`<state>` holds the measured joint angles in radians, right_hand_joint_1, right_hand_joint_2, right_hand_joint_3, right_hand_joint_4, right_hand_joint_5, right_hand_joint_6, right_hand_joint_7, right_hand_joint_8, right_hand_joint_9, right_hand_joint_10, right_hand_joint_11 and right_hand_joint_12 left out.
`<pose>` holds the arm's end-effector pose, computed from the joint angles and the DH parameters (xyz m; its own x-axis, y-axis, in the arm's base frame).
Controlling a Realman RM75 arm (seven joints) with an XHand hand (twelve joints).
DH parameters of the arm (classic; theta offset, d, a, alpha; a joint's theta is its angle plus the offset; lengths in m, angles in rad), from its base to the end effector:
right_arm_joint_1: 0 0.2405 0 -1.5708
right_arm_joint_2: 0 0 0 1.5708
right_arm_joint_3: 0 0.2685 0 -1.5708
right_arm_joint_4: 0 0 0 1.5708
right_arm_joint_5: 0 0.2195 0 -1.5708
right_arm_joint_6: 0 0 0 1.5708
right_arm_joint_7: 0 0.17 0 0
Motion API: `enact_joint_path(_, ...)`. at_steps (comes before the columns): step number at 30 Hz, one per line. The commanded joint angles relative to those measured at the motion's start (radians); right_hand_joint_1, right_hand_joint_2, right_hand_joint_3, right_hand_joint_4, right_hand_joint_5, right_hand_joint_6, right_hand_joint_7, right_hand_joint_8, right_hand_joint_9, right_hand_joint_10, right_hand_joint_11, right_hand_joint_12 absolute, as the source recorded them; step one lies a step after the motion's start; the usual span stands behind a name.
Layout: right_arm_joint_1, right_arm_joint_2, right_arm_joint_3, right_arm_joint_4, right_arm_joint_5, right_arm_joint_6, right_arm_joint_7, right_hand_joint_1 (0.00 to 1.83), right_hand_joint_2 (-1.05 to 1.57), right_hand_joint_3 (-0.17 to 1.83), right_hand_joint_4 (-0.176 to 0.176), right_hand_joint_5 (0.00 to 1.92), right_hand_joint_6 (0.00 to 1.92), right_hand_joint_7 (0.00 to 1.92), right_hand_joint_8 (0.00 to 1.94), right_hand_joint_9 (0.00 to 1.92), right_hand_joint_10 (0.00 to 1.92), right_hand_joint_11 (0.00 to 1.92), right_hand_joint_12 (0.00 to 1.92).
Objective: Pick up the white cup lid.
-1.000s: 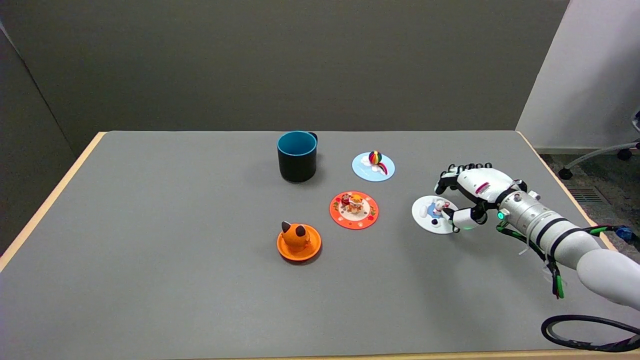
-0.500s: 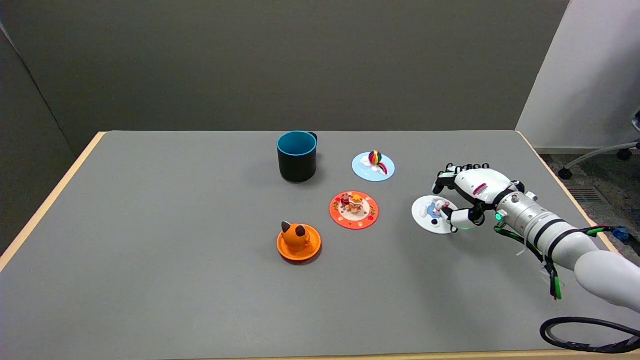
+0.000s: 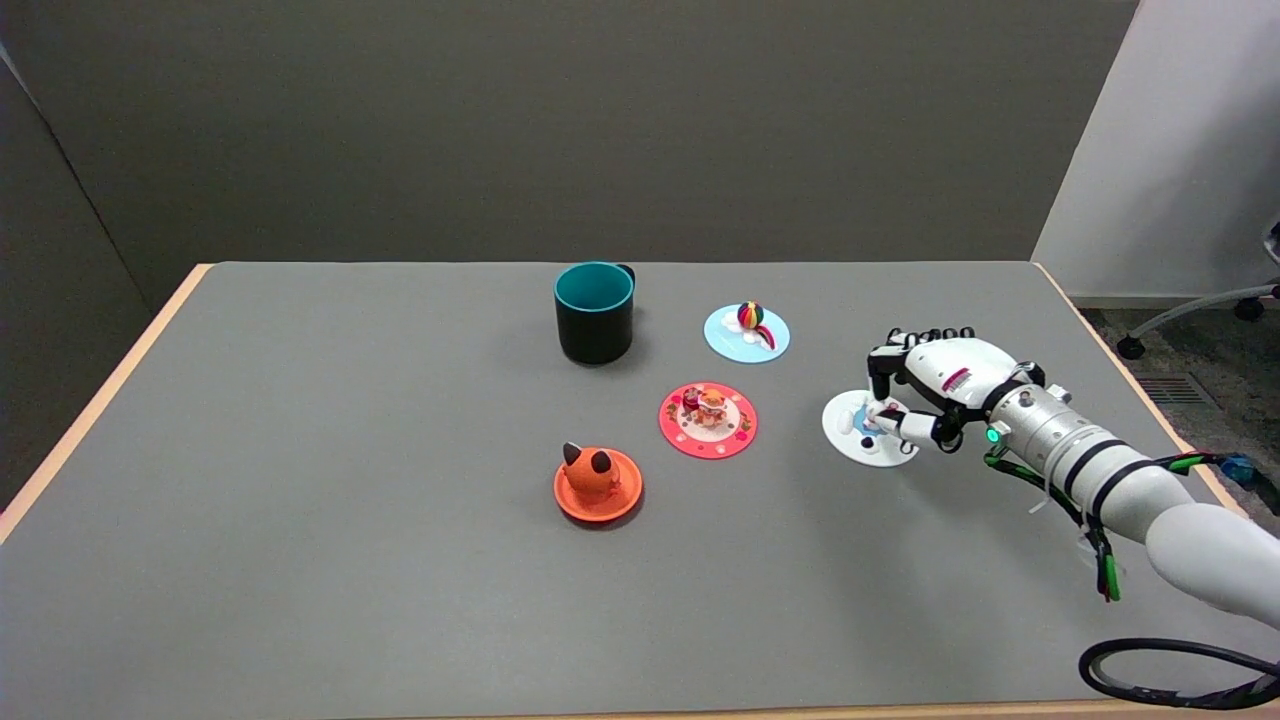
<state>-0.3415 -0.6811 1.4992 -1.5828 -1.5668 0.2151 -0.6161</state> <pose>-0.2800 -0.3114 0.4510 0.9743 -0.2153 0.0656 -0.0462 0.0940 0.9945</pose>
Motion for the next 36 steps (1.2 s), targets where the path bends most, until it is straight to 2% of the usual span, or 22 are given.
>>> enact_joint_path(1, 0.002, 0.001, -0.006, -0.004, 0.0, 0.002, -0.002, 0.86, 1.26, 0.21, 0.031, 0.55, 1.64, 0.25, 1.12, 0.44, 0.79, 0.45, 0.43)
enact_joint_path(8, 0.002, 0.001, -0.01, -0.002, 0.032, 0.015, -0.002, 0.86, 1.26, 0.21, 0.028, 0.55, 1.64, 0.26, 1.12, 0.43, 0.8, 0.45, 0.43)
enact_joint_path(10, 0.002, 0.001, -0.01, -0.002, 0.032, 0.015, -0.002, 0.87, 1.26, 0.21, 0.02, 0.56, 1.62, 0.29, 1.07, 0.42, 0.79, 0.45, 0.43)
enact_joint_path(11, 0.002, 0.001, -0.009, -0.003, 0.032, 0.015, -0.002, 0.9, 1.25, 0.22, -0.017, 0.57, 1.6, 0.31, 1.0, 0.43, 0.77, 0.44, 0.45)
enact_joint_path(12, 0.002, 0.001, -0.008, -0.004, 0.032, 0.015, -0.002, 0.94, 1.23, 0.25, -0.072, 0.58, 1.59, 0.33, 0.91, 0.44, 0.74, 0.42, 0.49)
enact_joint_path(13, 0.003, 0.001, -0.007, -0.004, 0.032, 0.014, -0.002, 0.94, 1.23, 0.24, -0.061, 0.59, 1.58, 0.34, 0.89, 0.44, 0.72, 0.42, 0.47)
enact_joint_path(14, 0.003, 0.001, -0.006, -0.004, 0.032, 0.014, -0.002, 0.92, 1.23, 0.22, -0.012, 0.6, 1.56, 0.35, 0.89, 0.44, 0.69, 0.43, 0.42)
enact_joint_path(15, 0.005, 0.001, -0.006, -0.005, 0.032, 0.012, -0.002, 0.94, 1.21, 0.22, -0.024, 0.62, 1.52, 0.38, 0.82, 0.44, 0.66, 0.43, 0.41)
enact_joint_path(16, 0.007, 0.002, -0.006, -0.005, 0.032, 0.011, -0.002, 0.92, 0.94, 0.61, -0.051, 0.62, 0.63, 0.4, 0.76, 0.46, 0.58, 0.45, 0.34)
enact_joint_path(17, 0.008, 0.003, -0.006, -0.005, 0.032, 0.01, -0.002, 0.92, 0.9, 0.67, -0.06, 0.63, 0.48, 0.41, 0.73, 0.46, 0.56, 0.45, 0.33)
enact_joint_path(19, 0.012, 0.005, -0.01, -0.005, 0.032, 0.007, -0.002, 0.92, 0.88, 0.69, -0.08, 0.66, 0.39, 0.45, 0.67, 0.47, 0.53, 0.44, 0.33)
enact_joint_path(24, 0.017, 0.006, -0.014, -0.005, 0.032, 0.007, -0.002, 0.92, 0.83, 0.72, -0.104, 0.69, 0.29, 0.48, 0.6, 0.48, 0.46, 0.43, 0.33)
enact_joint_path(36, 0.017, 0.006, -0.051, 0.004, 0.032, 0.023, -0.002, 0.93, 0.81, 0.73, -0.113, 0.7, 0.27, 0.51, 0.59, 0.5, 0.44, 0.44, 0.31)
